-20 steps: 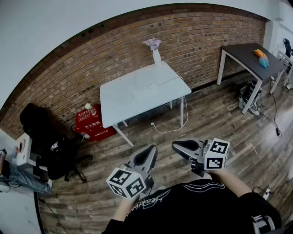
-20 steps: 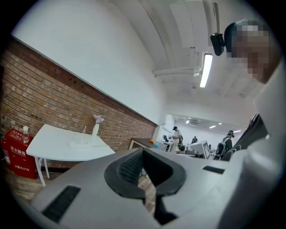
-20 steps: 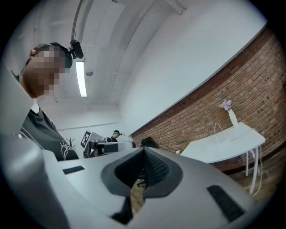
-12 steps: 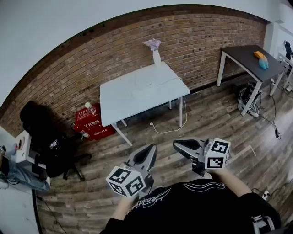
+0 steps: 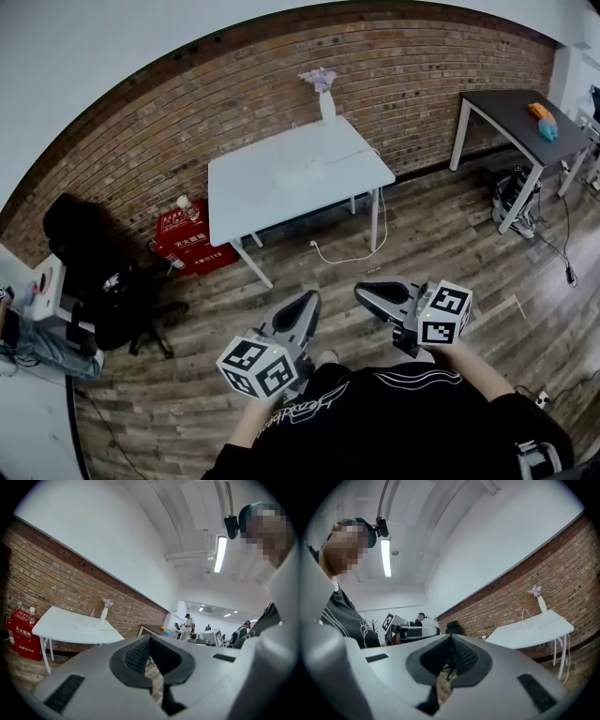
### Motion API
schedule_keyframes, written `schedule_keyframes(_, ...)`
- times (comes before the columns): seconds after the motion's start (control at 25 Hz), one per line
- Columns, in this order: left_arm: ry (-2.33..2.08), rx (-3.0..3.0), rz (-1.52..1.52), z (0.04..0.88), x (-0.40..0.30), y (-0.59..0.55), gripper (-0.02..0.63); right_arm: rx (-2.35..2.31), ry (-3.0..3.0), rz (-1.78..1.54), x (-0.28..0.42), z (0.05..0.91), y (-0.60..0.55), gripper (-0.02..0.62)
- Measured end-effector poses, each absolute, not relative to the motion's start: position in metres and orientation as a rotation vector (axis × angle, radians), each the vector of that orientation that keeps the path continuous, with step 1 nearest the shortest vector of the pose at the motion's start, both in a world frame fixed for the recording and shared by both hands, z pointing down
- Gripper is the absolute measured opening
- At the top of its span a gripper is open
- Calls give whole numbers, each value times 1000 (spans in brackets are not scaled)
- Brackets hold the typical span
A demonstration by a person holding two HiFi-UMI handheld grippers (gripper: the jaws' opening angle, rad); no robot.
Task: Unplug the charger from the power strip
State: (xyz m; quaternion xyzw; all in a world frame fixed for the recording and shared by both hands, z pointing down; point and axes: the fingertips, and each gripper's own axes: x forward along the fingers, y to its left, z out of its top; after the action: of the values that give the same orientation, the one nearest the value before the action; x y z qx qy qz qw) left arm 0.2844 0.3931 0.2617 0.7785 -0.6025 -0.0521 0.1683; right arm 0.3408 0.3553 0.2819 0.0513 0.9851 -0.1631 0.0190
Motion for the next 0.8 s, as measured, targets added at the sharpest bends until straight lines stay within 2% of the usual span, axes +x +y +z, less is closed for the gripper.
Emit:
schedule_keyframes(0.44, -1710, 2184, -163, 278, 245, 364, 4, 179, 3045, -582, 303, 296, 326, -2)
schedule_keyframes(0.8, -1674, 2156, -165, 291, 176, 298, 4, 128, 3053, -651, 236, 306, 259, -2)
